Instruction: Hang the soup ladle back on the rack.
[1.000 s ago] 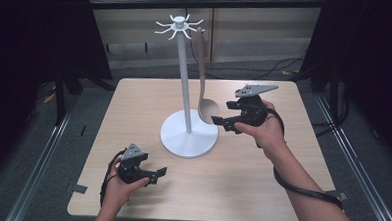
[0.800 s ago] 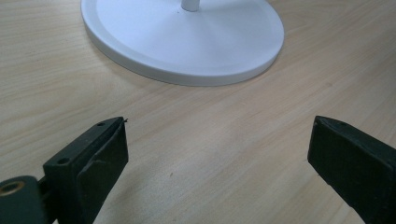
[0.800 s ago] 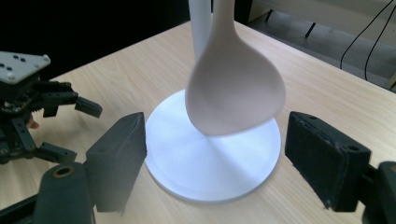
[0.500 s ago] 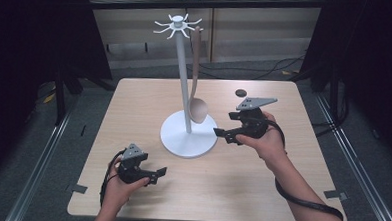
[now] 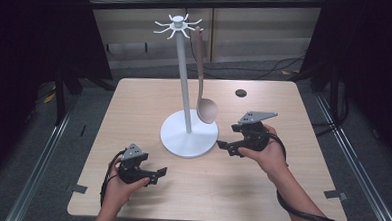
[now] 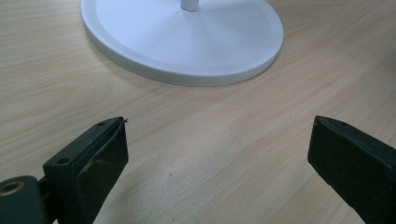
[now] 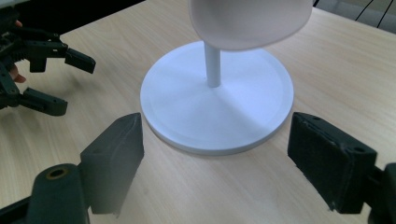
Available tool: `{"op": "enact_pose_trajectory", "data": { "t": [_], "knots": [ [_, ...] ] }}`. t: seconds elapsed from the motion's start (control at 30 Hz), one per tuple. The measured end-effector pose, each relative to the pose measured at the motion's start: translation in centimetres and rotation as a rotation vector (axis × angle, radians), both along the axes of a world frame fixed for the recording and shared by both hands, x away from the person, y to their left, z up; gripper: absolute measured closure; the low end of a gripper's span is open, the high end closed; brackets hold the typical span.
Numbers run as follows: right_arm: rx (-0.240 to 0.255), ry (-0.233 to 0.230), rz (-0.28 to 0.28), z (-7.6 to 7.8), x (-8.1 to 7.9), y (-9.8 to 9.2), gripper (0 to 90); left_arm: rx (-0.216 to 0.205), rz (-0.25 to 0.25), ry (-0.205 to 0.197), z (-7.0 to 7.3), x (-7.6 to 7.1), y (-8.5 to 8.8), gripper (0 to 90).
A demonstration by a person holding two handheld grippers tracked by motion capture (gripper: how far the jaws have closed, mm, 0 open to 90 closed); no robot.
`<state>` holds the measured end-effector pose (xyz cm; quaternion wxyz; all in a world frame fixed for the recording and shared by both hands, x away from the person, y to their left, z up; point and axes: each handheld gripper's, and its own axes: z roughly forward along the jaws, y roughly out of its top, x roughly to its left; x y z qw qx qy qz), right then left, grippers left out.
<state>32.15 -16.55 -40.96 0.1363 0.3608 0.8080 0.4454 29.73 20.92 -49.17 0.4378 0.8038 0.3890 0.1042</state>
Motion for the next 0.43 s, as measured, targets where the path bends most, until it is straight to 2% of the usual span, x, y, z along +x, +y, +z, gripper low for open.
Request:
{"op": "enact_pose_trajectory", "data": {
  "t": [0.27,0.43],
  "knots": [
    [0.007,0.029,-0.013,-1.9,-0.5,-0.4,17.6,0.002,-0.003,0.001,0.0,0.0,0.0,5.0],
    [-0.002,0.031,-0.011,-1.9,-0.6,-0.4,17.6,-0.002,-0.003,0.003,0.0,0.1,0.0,5.0]
  ]
}}
